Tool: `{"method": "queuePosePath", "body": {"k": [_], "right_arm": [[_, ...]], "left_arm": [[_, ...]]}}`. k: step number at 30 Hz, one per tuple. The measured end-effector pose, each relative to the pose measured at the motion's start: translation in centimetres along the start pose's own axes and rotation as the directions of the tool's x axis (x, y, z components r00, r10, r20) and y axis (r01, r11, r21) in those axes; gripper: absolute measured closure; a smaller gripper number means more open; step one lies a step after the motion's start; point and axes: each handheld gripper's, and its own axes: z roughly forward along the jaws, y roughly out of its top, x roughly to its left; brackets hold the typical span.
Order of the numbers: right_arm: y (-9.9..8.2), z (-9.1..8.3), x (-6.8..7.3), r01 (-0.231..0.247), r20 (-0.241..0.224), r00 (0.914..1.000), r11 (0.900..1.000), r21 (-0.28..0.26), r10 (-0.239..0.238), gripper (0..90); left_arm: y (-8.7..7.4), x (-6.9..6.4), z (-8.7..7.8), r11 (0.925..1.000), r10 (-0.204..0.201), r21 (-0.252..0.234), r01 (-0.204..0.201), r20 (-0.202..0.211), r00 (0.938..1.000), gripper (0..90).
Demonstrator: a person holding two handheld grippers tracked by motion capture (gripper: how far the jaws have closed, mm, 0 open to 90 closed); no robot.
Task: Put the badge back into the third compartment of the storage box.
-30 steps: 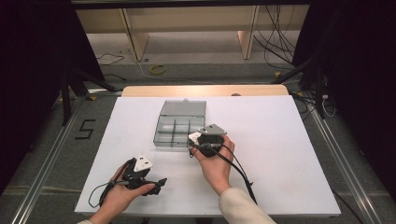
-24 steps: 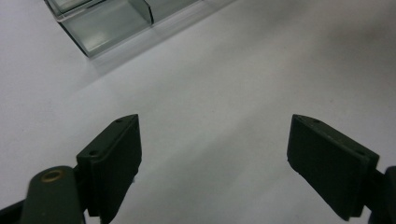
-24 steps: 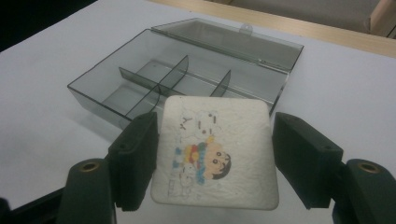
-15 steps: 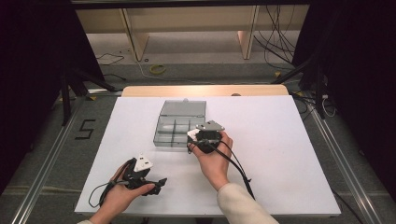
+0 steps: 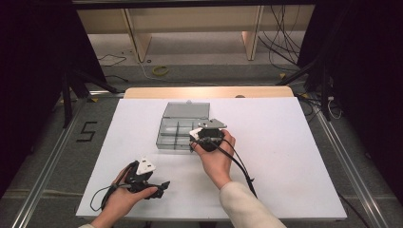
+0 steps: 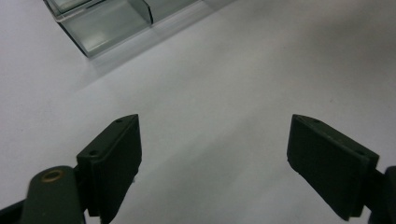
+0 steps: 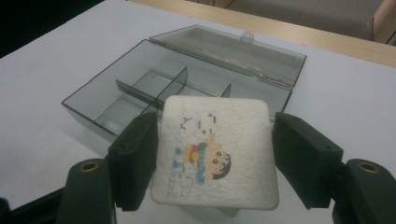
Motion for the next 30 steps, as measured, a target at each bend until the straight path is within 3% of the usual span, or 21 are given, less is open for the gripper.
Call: {"method": "queuePosePath", "body": {"k": [12,30], "right_arm": [[0.5,1.0,-0.3,-0.006,-0.002,1.0,0.9999,0.016,0.007,33.9],[2.1,3.9,-0.8,-0.003,-0.007,1.0,0.9986,0.053,0.003,33.9]], "left_arm": [[0.0,0.0,0.0,1.0,-0.001,-0.002,0.001,0.001,1.0,17.4],[0.0,0.0,0.0,1.0,-0.002,-0.001,0.002,0.004,1.0,17.4]]}}
